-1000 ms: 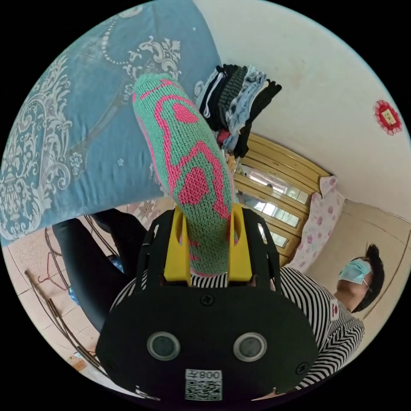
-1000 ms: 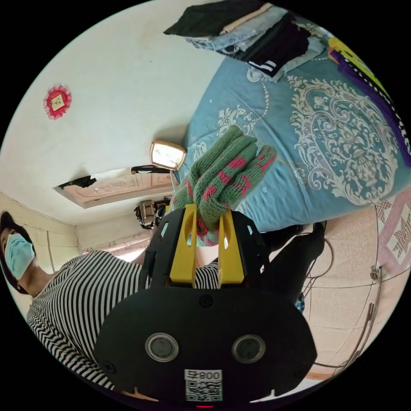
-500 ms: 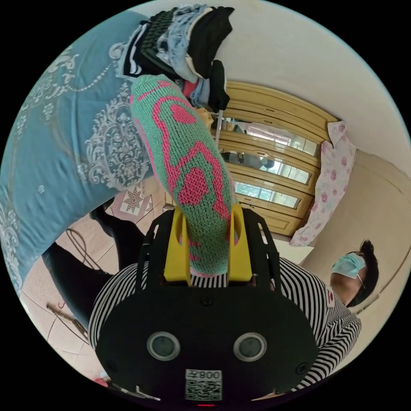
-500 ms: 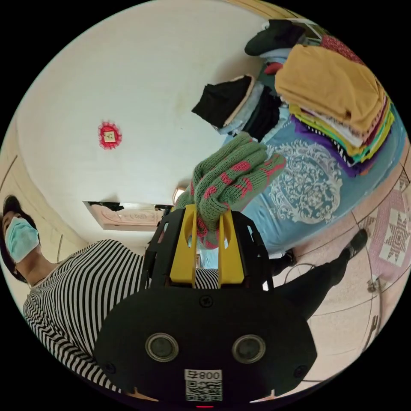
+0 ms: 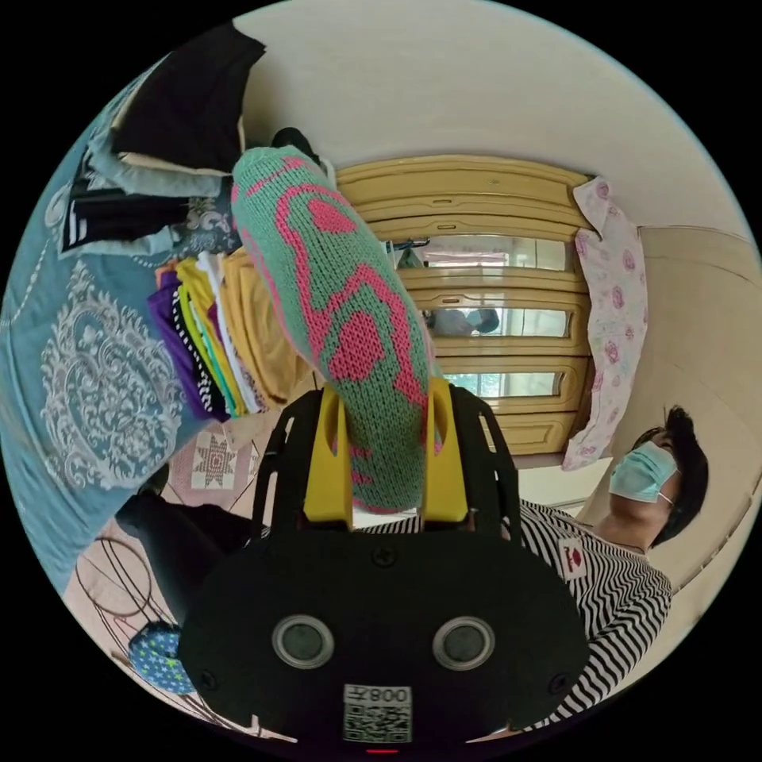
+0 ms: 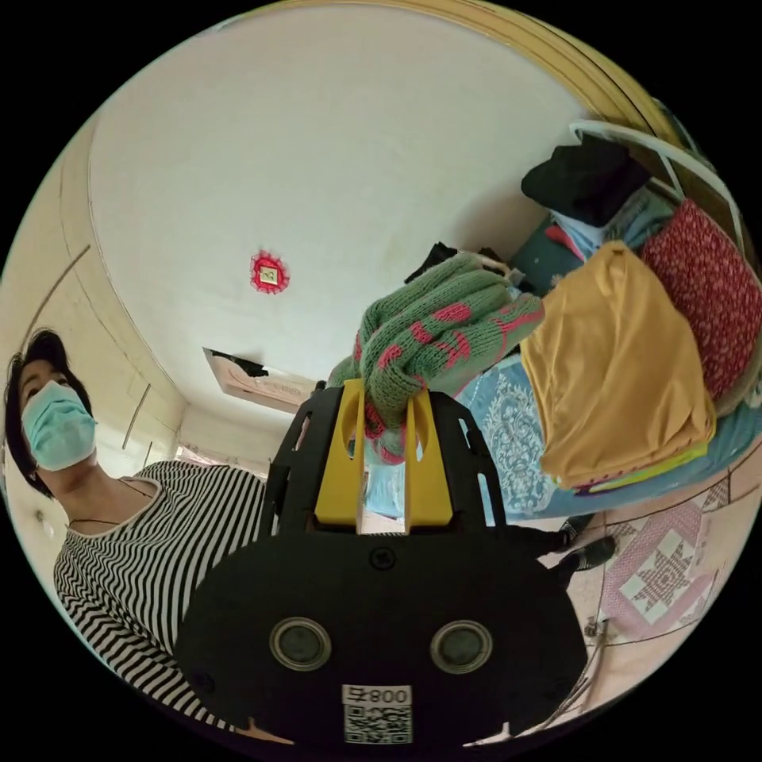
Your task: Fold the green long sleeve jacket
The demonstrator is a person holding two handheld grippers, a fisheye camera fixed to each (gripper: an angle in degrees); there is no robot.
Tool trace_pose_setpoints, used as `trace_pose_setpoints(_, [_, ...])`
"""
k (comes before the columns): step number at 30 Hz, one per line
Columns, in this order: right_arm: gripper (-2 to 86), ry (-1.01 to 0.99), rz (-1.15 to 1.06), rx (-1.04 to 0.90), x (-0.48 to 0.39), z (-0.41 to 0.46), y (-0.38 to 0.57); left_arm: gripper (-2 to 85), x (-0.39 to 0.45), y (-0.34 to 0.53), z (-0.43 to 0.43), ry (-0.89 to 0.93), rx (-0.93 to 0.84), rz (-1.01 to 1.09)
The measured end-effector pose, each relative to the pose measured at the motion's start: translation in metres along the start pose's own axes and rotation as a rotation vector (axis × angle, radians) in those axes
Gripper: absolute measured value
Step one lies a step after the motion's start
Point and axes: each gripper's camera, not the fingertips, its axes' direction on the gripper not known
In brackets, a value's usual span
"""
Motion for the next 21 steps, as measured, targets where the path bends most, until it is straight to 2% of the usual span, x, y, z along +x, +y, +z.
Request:
trace_pose_setpoints(8, [7.7, 0.117, -0.145, 0.027, 0.075, -0.109, -0.208, 15.1, 0.012, -0.185, 0.139, 0.033, 0.011, 0.175])
trace_pose_setpoints(15, [7.8, 0.181, -0.300, 0.049, 0.131, -0.190, -0.399, 15.1, 0.036, -0.368, 0.265, 0.040, 0.120, 0.329])
trace_pose_setpoints(21, [7.8, 0.207, -0.369, 0.016, 0.238, -0.244, -0.565, 15.2, 0.013, -0.513, 0.384, -0.030, 0.232, 0.369])
